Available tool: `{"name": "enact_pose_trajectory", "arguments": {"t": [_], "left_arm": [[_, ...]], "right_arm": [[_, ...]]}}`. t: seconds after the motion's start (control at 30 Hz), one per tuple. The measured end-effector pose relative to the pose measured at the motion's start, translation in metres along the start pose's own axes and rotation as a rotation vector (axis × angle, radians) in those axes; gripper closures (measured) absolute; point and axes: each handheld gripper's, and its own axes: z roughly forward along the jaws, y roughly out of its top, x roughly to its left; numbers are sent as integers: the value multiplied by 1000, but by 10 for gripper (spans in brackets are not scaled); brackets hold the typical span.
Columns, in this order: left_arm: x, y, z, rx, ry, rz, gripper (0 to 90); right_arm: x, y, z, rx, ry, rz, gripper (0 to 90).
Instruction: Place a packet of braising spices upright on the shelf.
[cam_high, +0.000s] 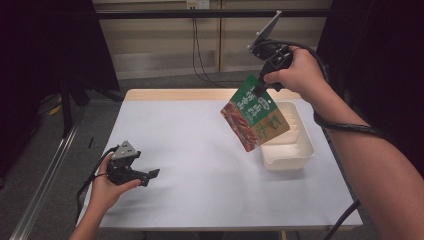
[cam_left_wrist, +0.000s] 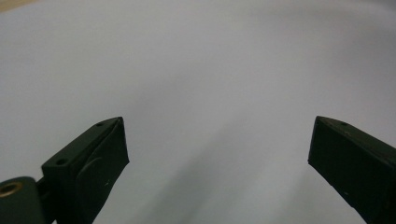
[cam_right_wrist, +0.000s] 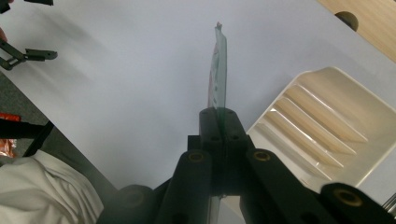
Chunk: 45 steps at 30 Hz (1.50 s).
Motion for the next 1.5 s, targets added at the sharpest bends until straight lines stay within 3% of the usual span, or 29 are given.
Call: {"name": "enact_pose_trajectory", "arguments": {"t": [0.17,0.4,0.83,1.1,1.27,1.5], "left_arm": [[0,0,0,12,0,14,47],[0,1,0,6,5,17,47],[-2,1,2,10,0,17,47],[-1,1,2,22,13,35,47],[-2,1,2,6,3,16,47],[-4,2,1,13,5,27,47]], "right_arm": [[-6,-7,-10,6,-28,3,900],[-18,-15,-20,-4,-21,14,900],[-38,-34,-35,2,-62,23,900],[-44,-45,-39,7,-55,22,900],[-47,-53,-40,-1,-50,23,900],[-55,-68,-40,18,-45,35,900]]}}
